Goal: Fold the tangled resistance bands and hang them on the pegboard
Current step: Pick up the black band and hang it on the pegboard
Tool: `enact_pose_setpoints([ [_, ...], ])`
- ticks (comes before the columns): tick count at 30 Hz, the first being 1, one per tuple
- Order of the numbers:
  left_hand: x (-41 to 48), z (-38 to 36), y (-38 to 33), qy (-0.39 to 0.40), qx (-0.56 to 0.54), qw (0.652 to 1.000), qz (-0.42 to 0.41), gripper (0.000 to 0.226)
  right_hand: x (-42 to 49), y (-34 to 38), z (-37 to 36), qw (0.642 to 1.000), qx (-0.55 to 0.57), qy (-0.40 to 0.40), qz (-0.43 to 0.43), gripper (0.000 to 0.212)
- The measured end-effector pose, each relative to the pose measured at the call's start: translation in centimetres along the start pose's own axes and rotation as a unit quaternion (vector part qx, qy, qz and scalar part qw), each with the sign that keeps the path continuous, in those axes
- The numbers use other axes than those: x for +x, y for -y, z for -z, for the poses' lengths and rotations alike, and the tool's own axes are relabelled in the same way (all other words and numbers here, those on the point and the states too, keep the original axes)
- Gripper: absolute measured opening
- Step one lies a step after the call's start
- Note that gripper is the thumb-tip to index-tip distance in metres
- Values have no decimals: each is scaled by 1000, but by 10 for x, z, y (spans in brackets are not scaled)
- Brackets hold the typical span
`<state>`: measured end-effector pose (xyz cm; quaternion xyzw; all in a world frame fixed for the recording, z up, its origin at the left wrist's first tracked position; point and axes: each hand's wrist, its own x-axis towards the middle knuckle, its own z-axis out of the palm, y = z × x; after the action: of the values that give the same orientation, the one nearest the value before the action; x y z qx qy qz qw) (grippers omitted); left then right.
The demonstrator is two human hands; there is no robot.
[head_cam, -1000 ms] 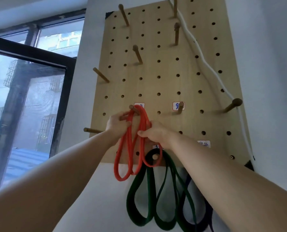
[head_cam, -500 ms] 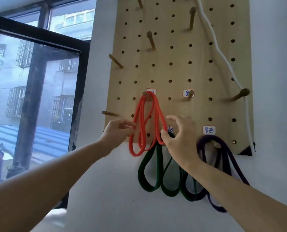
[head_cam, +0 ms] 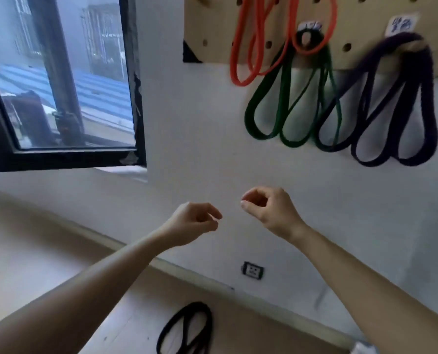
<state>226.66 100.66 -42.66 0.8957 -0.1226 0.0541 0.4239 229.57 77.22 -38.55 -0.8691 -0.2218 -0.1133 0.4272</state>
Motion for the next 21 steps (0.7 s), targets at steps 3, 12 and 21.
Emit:
enact_pose_setpoints([
  [3,-17,-41,58,80,57,994,47,18,-20,-46,-44,992,-38,105,-56,5],
  [12,-50,-157,192,150,72,967,193,19,-78,-174,-177,937,-75,302,-158,8],
  [21,-92,-252,331,124,86,939,308,17,-139,-291,-301,896,-44,347,-273,25],
])
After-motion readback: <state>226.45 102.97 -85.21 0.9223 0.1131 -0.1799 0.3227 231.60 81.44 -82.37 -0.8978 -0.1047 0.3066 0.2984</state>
